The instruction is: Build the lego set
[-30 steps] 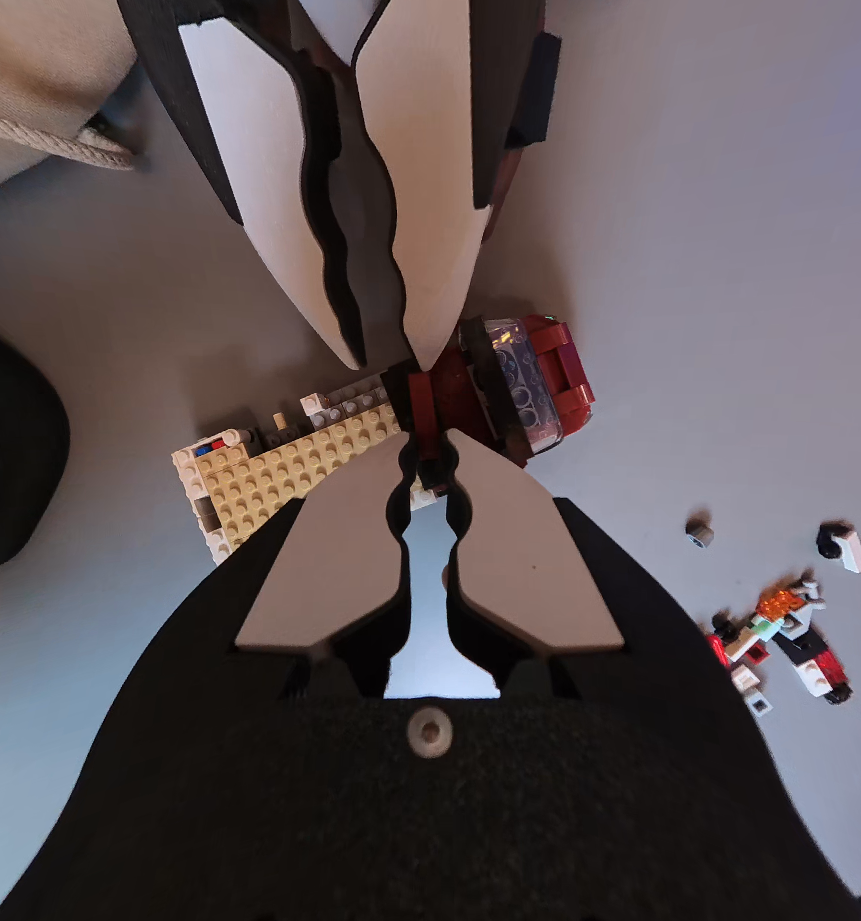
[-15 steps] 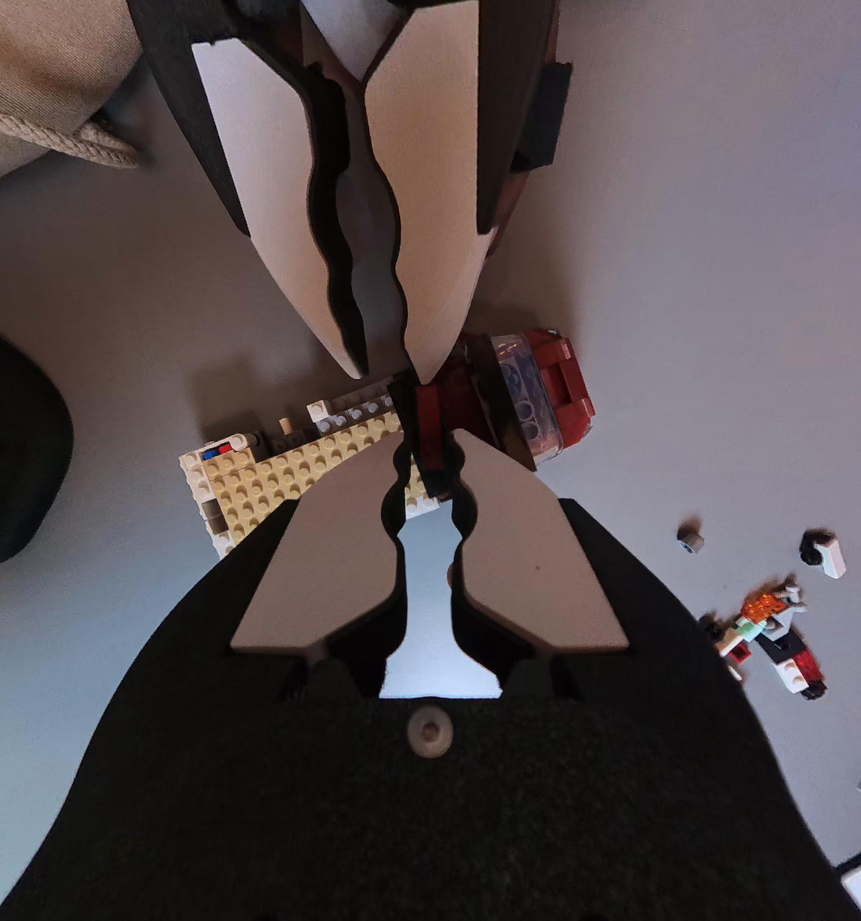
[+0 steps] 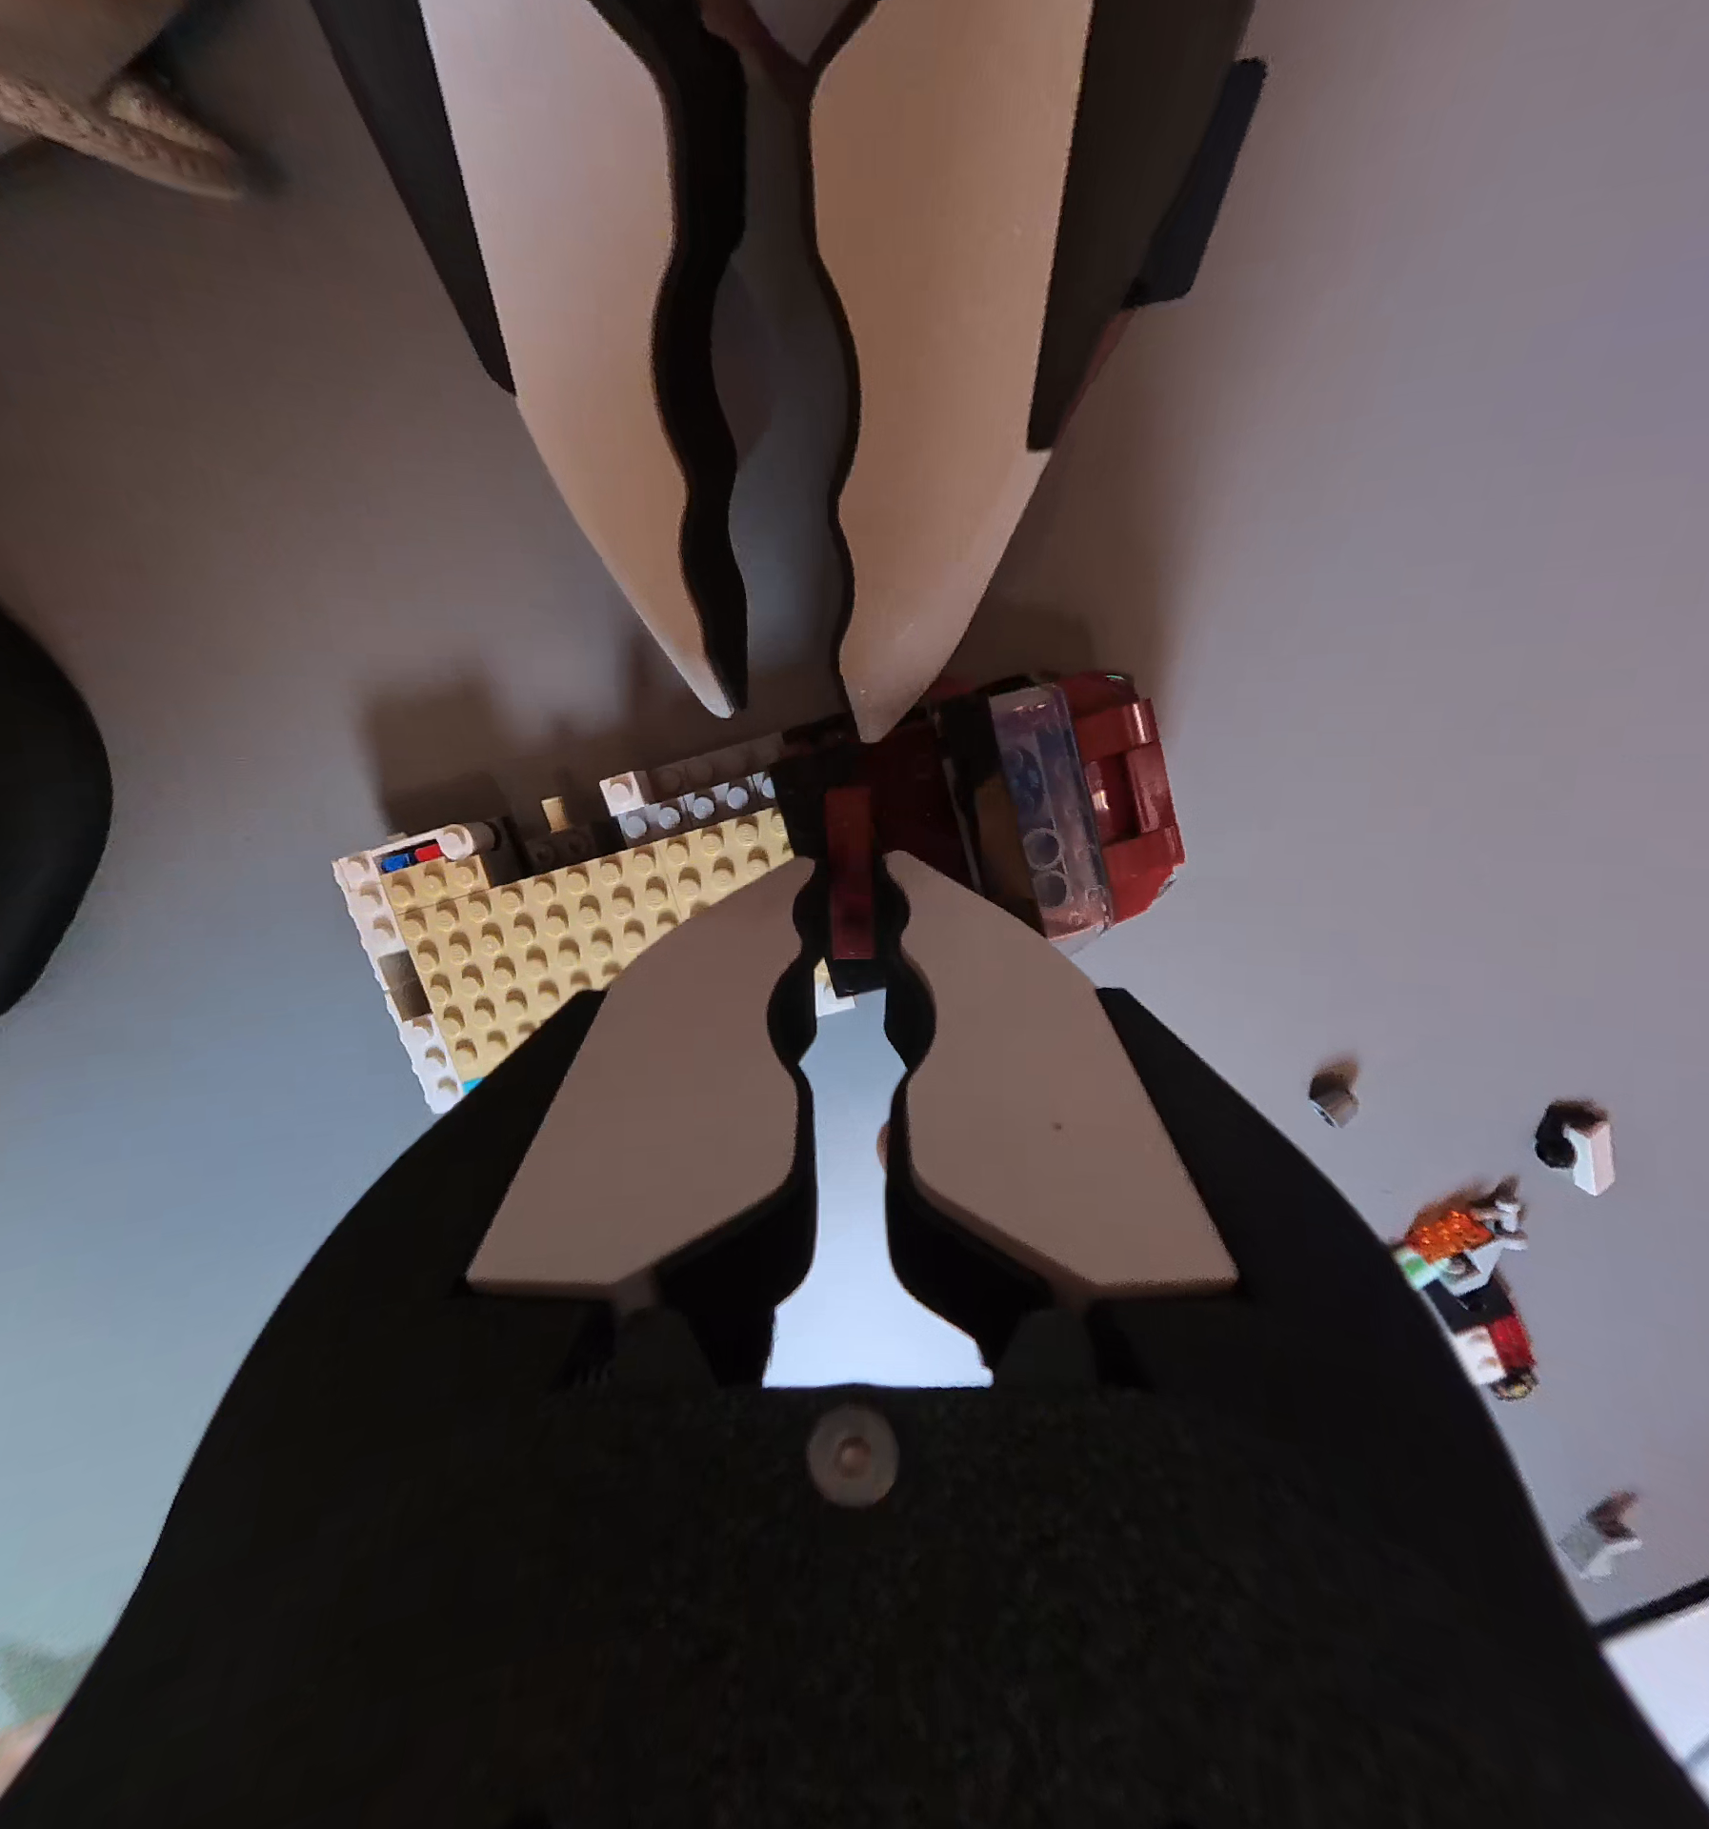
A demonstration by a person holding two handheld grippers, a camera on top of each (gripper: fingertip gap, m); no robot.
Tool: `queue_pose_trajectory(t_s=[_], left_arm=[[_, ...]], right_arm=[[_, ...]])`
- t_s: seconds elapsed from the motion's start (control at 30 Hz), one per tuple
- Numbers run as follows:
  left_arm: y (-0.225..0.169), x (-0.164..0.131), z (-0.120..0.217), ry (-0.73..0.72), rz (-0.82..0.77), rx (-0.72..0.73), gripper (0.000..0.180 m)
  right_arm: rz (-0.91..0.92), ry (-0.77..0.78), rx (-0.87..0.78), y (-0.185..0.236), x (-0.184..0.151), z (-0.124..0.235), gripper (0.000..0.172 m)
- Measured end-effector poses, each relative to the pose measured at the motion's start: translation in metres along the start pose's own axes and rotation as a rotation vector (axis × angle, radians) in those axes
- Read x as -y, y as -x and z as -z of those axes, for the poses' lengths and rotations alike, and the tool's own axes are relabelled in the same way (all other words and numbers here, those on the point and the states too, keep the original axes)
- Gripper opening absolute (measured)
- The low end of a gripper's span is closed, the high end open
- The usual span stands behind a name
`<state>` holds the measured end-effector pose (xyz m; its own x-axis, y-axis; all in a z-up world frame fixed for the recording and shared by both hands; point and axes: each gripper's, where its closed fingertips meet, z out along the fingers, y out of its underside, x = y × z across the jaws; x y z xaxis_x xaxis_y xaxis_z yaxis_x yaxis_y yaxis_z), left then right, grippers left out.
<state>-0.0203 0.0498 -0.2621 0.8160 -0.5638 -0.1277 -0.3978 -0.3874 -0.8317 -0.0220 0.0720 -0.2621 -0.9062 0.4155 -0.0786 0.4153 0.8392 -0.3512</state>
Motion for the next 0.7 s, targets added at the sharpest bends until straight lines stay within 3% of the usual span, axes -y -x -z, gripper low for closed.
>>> queue_pose_trajectory(t_s=[0.27, 0.7], left_arm=[[-0.0009, 0.0043, -0.0026, -0.016, 0.003, -0.009, 0.024], [-0.0031, 0.0050, -0.0047, -0.017, 0.000, -0.018, 0.024]], right_arm=[[0.083, 0.088, 0.034, 0.0011, 0.0019, -0.0011, 0.008], [0.083, 0.097, -0.031, -0.0014, -0.0001, 0.0017, 0.008]])
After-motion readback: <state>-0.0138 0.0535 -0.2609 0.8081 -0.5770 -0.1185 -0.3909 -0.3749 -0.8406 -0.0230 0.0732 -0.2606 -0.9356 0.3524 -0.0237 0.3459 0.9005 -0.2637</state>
